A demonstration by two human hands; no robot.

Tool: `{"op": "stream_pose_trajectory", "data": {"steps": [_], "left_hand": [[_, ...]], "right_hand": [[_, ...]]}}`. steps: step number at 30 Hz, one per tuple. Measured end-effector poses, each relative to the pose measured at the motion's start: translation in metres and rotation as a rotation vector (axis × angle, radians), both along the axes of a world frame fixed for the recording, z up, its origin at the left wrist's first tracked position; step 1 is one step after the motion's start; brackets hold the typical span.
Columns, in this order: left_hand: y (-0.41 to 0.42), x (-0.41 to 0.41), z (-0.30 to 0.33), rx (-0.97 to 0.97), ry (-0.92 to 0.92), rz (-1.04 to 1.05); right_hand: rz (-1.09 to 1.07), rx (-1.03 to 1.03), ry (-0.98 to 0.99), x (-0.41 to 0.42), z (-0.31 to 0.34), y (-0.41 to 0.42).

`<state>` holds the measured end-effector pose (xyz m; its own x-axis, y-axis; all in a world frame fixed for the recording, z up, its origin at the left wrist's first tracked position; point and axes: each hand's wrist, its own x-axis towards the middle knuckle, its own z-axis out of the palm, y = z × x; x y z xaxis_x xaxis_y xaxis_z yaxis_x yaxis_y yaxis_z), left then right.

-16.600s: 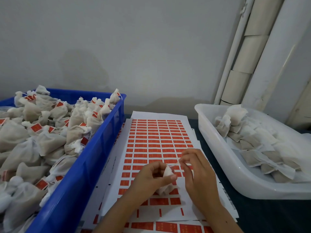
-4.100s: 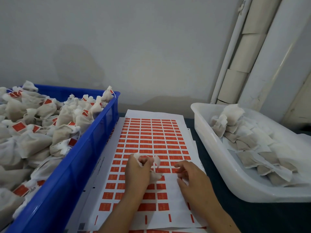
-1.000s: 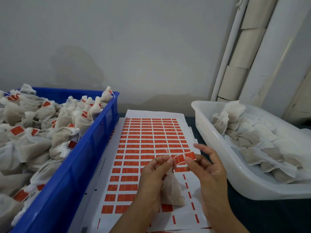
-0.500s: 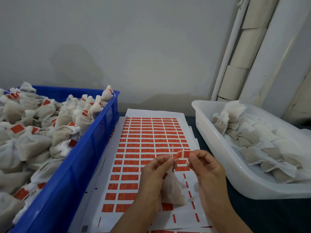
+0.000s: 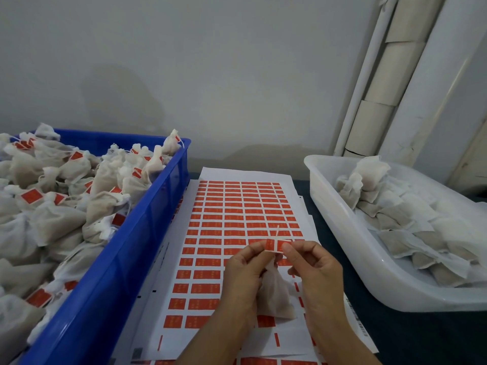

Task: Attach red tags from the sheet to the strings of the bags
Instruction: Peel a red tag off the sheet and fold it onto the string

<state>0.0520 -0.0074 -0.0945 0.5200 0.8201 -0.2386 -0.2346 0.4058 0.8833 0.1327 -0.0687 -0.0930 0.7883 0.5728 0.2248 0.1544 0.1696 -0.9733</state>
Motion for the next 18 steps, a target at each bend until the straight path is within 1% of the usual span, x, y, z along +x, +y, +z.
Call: {"op": "stream_pose_trajectory", "data": {"steps": [12,18], "left_hand": [[-0.0011,-0.0002,0.0011,0.011,0.013,-0.006],[-0.0024,-0.0005,0.0025,0.026,0.0,-0.005]], "right_hand": [[-0.028,0.016,0.061,-0.0005,-0.0006,0.0007],[-0.05,0.001,0.046,0.0007,-0.0028,0.0028]]}}
